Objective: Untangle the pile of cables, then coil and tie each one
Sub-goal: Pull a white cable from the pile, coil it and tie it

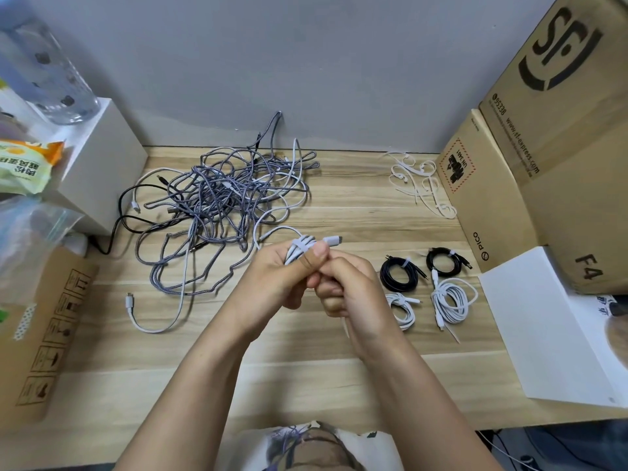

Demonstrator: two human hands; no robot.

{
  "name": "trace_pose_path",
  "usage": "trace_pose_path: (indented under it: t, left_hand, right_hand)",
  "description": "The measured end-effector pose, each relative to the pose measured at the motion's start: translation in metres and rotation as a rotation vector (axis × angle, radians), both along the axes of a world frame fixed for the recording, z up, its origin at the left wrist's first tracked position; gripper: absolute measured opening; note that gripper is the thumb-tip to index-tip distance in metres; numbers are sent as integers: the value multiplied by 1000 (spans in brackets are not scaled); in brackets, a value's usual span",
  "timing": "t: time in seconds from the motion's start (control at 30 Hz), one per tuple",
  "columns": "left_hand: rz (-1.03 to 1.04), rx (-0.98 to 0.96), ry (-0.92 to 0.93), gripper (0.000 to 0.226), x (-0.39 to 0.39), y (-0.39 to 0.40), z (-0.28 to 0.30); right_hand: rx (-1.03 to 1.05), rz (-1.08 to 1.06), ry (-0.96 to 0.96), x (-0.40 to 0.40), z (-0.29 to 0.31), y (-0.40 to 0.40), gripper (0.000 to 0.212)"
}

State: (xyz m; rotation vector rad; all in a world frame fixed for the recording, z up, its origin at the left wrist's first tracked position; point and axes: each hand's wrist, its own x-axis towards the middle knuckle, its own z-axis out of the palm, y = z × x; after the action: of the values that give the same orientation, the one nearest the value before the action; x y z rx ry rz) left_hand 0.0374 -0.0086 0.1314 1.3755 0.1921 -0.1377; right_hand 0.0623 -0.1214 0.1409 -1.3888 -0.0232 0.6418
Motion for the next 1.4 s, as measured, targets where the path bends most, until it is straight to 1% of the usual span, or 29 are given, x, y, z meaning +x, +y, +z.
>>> trace_pose_path:
  t: [0.03, 0.1, 0.17, 0.3, 0.4, 0.53, 0.67, 0.8, 0.9, 0.97, 1.03, 1.07, 1.1, 1.17, 1.23, 1.33, 1.4]
  left_hand:
    - [3, -12, 6, 37, 1, 1, -1]
    - [-2, -8, 14, 40, 1, 2, -3]
    - [-16, -3, 8, 42, 1, 1, -4]
    - [-20, -13, -21, 42, 4, 2, -8]
    - [33, -21, -44, 35, 9, 4, -9]
    - [126, 48, -89, 38, 13, 4, -14]
    - [205, 126, -62, 41, 12, 5, -22]
    - [214, 191, -54, 33, 13, 11, -20]
    - [230, 284, -64, 27, 10, 16, -19]
    - [210, 309, -69, 27, 7, 15, -21]
    - [184, 331, -82, 32, 5, 12, -22]
    - [167, 339, -93, 39, 5, 10, -22]
    - [157, 340, -99, 43, 5, 9, -22]
    - [144, 328, -104, 39, 4, 9, -20]
    - [99, 304, -138, 44, 3, 8, -18]
    - [45, 373, -179, 52, 0, 6, -13]
    - [35, 386, -184, 58, -2, 5, -9]
  right_hand:
    - [-23, 28, -55, -1, 1, -1, 23]
    - [-73, 55, -156, -2, 2, -2, 16]
    - [-96, 43, -206, -4, 1, -2, 18]
    - [-76, -36, -207, -6, -4, 1, 30]
    - [-94, -49, -252, -7, -2, 2, 33]
    - [-95, -36, -284, -5, 2, 0, 33]
    - [-93, -16, -276, -5, 2, -2, 32]
    - [41, 29, -240, -4, 7, -10, 30]
    - [160, 42, -320, -1, 11, -18, 24]
    - [256, 48, -341, 3, 11, -22, 22]
    - [366, 82, -312, 5, 12, -24, 21]
    - [431, 97, -279, 5, 12, -24, 21]
    - [505, 104, -239, 6, 12, -23, 24]
    - [605, 75, -171, 6, 12, -21, 31]
    - [609, 8, -147, 7, 13, -20, 26]
    - [571, -60, -124, 7, 18, -23, 24]
    - [546, -76, -135, 8, 20, -25, 23]
